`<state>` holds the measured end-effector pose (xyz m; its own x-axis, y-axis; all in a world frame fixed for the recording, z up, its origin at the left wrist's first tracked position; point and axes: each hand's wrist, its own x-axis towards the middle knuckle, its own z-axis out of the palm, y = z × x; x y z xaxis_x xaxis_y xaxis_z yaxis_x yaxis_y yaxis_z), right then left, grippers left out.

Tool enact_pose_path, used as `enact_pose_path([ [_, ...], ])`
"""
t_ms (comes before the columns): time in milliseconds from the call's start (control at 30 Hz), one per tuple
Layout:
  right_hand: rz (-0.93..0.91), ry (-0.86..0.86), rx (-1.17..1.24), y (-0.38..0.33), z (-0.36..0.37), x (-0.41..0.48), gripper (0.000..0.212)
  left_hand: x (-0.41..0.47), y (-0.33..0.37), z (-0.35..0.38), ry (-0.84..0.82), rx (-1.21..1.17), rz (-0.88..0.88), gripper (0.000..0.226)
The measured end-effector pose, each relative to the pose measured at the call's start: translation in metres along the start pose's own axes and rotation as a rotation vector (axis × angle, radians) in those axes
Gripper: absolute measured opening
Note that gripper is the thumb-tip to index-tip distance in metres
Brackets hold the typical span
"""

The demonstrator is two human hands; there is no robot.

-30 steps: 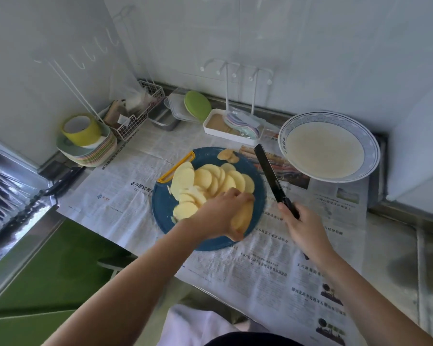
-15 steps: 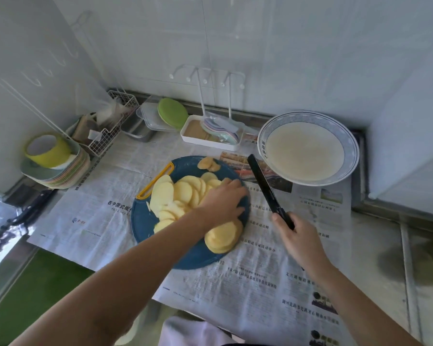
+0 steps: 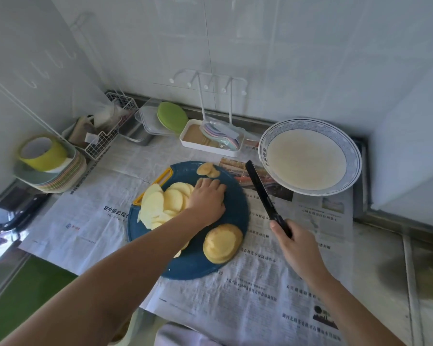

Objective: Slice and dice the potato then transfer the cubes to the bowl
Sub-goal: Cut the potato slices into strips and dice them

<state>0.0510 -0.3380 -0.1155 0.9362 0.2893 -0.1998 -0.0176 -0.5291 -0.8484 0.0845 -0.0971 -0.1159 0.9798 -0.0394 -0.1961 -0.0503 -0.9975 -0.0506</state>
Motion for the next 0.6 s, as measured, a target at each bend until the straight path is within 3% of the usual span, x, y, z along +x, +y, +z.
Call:
enact_pose_path([
  [500,-0.02,-0.032,-0.047,-0.004,0.01,0.001,0.043,-0.005,-0.032,-0.006,-0.037,-0.073,-0.252,0.048],
  [600,-0.008,-0.027,-0.039,-0.006,0.005,-0.002,0.043,-0.008,-0.03,-0.013,-0.005,-0.175,-0.221,0.054],
])
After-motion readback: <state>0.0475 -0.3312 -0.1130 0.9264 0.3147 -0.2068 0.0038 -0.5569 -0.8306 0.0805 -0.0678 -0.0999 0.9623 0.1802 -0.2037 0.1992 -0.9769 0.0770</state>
